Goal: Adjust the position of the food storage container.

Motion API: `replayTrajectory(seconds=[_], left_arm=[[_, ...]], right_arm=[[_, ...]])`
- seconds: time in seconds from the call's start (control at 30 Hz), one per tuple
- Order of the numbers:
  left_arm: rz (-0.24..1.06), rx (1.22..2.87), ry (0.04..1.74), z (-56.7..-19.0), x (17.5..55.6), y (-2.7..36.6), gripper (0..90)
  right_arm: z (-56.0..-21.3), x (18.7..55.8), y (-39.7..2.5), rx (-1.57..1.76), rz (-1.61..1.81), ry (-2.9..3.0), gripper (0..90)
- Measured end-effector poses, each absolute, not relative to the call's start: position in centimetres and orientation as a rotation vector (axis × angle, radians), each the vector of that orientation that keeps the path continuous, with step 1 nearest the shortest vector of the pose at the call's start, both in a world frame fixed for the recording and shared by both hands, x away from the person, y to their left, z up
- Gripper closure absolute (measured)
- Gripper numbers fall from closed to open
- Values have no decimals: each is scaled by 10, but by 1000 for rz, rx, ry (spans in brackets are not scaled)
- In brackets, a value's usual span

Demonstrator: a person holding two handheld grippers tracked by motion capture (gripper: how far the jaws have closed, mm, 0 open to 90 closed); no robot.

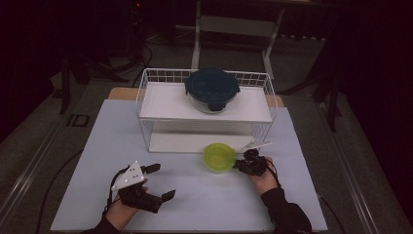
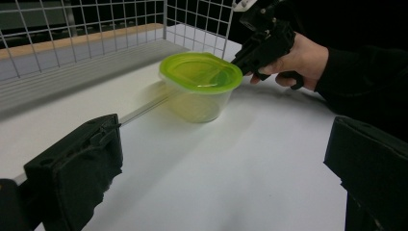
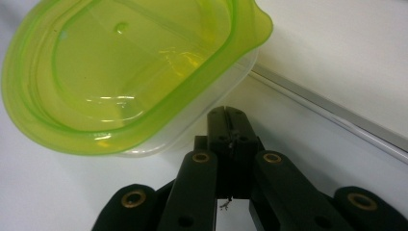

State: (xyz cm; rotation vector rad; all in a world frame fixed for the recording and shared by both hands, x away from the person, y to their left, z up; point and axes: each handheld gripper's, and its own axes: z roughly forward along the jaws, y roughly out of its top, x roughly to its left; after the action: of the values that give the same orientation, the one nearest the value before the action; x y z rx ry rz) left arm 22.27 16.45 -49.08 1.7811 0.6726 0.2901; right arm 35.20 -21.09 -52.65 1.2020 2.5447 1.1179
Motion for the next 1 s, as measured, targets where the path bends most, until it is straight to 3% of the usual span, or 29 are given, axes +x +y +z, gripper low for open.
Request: replayTrajectory(seconds=[1.0], left_arm=[[288, 1784, 666, -491, 222, 164, 0]], right_arm=[[-530, 356, -163, 1100, 1160, 2628, 900]])
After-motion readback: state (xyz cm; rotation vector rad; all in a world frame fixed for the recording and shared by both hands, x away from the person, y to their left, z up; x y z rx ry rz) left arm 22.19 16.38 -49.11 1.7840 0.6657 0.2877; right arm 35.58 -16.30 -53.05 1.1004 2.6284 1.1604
